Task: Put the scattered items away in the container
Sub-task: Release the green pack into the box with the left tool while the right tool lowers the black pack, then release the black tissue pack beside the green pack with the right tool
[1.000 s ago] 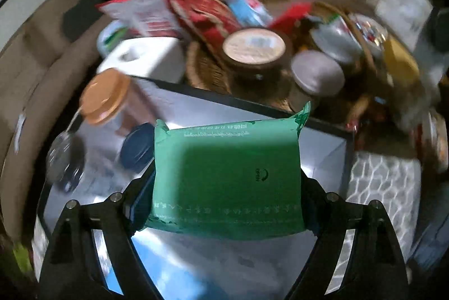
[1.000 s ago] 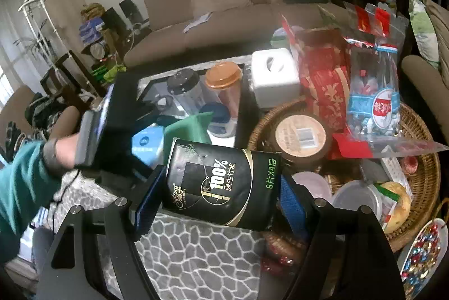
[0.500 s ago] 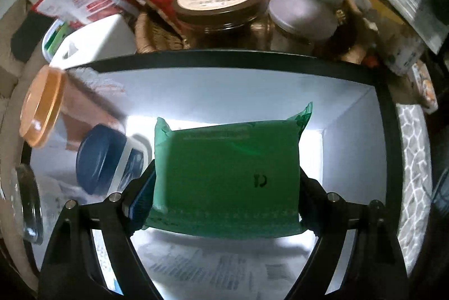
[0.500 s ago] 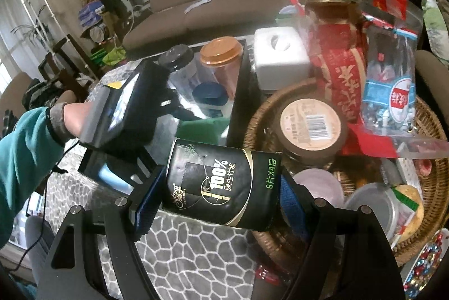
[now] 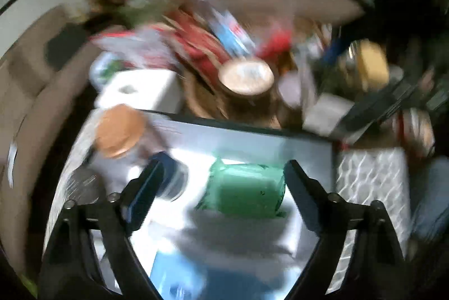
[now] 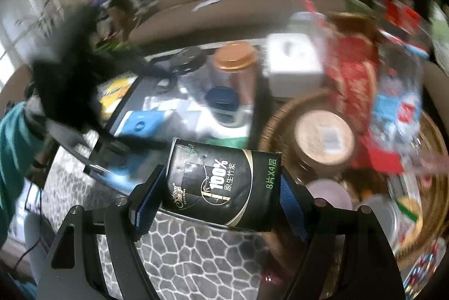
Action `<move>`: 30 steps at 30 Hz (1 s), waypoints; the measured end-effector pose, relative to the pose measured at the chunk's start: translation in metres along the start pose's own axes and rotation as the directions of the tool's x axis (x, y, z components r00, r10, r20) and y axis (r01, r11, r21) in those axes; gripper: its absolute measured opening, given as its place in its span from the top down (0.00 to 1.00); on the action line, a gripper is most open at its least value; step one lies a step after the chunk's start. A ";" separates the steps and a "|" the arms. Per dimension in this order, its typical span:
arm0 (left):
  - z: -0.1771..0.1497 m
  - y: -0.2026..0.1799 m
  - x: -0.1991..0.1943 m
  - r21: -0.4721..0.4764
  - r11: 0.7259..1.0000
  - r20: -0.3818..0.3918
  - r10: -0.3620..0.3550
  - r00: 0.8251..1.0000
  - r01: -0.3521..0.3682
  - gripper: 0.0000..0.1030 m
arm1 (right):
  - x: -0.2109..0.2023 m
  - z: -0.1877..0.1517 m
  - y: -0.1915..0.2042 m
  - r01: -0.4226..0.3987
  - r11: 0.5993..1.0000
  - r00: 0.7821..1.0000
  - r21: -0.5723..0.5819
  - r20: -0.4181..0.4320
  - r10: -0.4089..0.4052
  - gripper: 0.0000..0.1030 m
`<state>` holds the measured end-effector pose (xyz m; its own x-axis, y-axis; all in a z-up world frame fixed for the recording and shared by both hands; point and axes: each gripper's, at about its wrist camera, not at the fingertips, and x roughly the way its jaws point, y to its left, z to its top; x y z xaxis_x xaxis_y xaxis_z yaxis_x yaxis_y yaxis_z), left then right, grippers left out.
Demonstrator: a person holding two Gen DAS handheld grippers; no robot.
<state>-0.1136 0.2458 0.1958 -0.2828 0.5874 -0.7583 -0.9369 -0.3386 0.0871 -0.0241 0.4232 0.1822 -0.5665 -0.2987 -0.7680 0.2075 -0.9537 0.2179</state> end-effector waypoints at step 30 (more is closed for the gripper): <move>-0.266 0.049 -0.110 -0.787 0.617 0.100 0.120 0.988 0.005 0.01 | 0.206 -0.031 0.108 -0.442 0.247 0.850 -0.862 -0.490 -0.191 0.27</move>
<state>-0.0731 -0.0311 0.1120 -0.4128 0.6132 -0.6735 -0.4176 -0.7846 -0.4584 -0.0942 0.2595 0.0289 -0.1302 -0.0546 -0.9900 0.9893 -0.0729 -0.1261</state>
